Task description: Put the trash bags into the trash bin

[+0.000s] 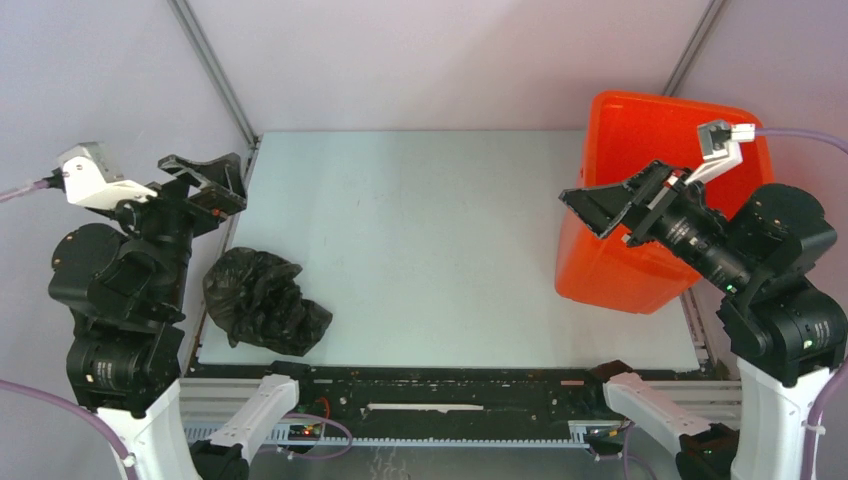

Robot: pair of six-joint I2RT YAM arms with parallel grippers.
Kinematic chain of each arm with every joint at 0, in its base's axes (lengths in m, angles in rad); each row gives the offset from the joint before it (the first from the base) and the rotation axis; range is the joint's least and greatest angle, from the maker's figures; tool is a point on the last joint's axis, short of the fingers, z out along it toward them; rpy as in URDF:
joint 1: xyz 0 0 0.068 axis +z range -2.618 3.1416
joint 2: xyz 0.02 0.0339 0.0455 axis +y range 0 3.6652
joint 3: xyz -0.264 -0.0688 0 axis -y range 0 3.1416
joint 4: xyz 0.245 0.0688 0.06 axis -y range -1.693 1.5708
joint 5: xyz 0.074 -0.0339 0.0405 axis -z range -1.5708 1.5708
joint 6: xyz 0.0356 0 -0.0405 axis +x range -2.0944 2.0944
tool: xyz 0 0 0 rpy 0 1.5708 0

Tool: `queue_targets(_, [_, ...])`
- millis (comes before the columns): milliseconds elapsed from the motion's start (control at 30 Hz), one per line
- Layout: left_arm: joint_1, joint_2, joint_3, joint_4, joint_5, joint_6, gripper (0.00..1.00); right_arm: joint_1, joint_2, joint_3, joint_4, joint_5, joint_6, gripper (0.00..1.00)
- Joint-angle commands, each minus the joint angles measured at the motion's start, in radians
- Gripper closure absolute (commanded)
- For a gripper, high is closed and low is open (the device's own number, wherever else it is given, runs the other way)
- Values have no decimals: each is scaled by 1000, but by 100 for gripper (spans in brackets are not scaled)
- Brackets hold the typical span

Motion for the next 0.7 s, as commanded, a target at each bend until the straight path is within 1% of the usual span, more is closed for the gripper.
queue_targets(0, [32,-11,-39,-32,116,-42,0,171,65,40,-3,158,-8,0])
queue_targets(200, [47,-24,-135,-66,203,-72,0,517,186,101,-5,383,-47,0])
queue_targets(333, [50,-55,-266,-107,209,-105,0,717,245,87,15,493,-103,0])
queue_targets(433, [52,-96,-419,-119,205,-137,0,783,271,54,9,509,-103,0])
queue_targets(500, [54,-120,-518,-147,164,-167,0,799,269,16,18,504,-92,0])
queue_targets(533, [54,-126,-561,-180,119,-189,0,803,262,-7,28,501,-89,0])
queue_targets(600, [54,-133,-638,-269,-15,-261,0,809,240,-51,41,511,-78,0])
queue_targets(667, [55,-138,-706,-308,-105,-293,0,809,212,-89,57,518,-78,0])
